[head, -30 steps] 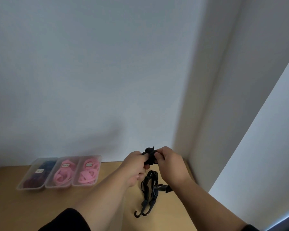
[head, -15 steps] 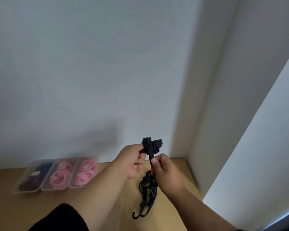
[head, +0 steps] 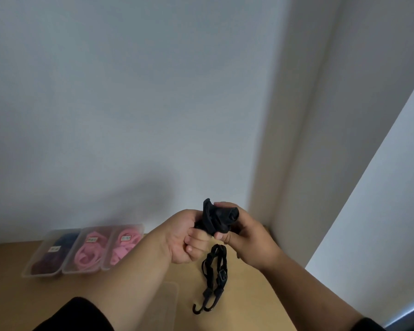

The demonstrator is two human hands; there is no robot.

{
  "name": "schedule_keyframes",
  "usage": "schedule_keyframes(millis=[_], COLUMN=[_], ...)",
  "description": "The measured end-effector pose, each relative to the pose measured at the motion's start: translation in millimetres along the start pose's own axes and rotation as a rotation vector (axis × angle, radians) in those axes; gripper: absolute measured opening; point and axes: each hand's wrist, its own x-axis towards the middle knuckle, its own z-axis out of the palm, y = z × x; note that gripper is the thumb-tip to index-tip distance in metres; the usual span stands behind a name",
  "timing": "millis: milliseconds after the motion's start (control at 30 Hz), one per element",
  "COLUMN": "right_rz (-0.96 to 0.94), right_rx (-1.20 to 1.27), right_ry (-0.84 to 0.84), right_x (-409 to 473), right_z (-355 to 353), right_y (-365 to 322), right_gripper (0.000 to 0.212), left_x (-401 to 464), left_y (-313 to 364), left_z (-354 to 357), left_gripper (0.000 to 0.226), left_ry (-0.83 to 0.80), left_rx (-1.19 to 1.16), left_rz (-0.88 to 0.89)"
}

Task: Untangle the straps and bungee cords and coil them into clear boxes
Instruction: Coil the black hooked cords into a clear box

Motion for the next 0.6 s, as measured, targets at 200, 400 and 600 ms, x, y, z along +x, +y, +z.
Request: schedule_keyframes(millis=[200,400,600], right_rz=[0.125,0.303,0.361], right_rx=[0.086,0.057,-0.023], right_ry=[0.179,0.264,-0.059], right_x=[2,0,0], right_z=[9,22,24], right_y=[-2,0,-1], right_gripper=[0.010,0.017,0.036], left_x=[3,9,10], left_y=[-8,-22,-35], left_z=[7,14,11], left_gripper=[0.029,0.041,0.047], left_ry=[0.258,0.371,0.487], left_rx=[-0.038,-0.025,0.058], left_rz=[0.084,0.426,0.416])
